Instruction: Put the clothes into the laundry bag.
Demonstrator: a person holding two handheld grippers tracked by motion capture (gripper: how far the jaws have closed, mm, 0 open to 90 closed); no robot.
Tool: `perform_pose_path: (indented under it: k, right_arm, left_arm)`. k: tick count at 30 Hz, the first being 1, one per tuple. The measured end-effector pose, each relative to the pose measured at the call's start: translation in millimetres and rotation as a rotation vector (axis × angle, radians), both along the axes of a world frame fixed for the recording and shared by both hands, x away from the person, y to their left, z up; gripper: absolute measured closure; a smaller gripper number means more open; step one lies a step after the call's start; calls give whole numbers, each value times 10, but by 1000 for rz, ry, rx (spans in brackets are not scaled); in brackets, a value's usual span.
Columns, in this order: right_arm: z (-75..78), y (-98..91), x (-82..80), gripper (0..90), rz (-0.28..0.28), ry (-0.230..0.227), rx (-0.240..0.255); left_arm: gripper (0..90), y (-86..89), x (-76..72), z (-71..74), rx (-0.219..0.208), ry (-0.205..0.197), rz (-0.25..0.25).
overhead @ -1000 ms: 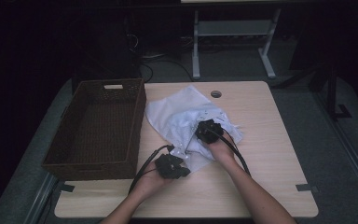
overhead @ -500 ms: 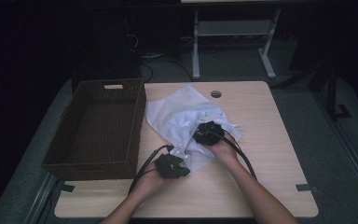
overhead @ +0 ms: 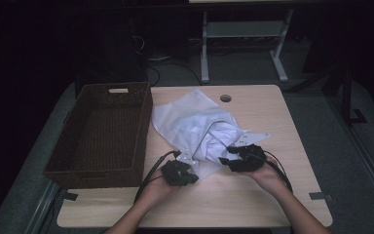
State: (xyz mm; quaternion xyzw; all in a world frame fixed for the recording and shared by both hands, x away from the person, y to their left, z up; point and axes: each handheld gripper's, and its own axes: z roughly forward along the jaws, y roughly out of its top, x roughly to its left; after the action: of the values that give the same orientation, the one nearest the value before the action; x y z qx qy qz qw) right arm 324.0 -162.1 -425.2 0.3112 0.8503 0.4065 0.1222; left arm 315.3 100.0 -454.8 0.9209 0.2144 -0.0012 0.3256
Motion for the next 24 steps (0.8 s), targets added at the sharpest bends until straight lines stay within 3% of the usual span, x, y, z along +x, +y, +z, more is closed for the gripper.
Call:
perform_pose_path:
  k: [4, 7, 8, 10, 14, 17, 24]
  right_arm:
    - [-130, -48, -121, 474, 16, 32, -48]
    - [-217, -43, -119, 502, 14, 53, -64]
    - [-285, -11, -81, 598, 12, 66, -83]
    - [-306, 17, -68, 701, 18, 52, -93]
    - [-273, 54, -54, 890, 46, 48, -53]
    - [-229, 102, -38, 895, 65, 54, -3]
    - [-82, 369, 60, 895, 97, 3, 7]
  left_arm:
    - [877, -1, 1, -3, -2, 2, 2]
    - [877, -5, 0, -3, -6, 3, 6]
    - [877, -7, -1, -3, -5, 0, 4]
    - [877, -8, -2, -3, -4, -1, 4]
    - [877, -7, -4, 5, -4, -3, 4]
    - [877, -5, -3, 8, -5, -9, 3]
    - [878, -3, -7, 10, -11, -19, -2]
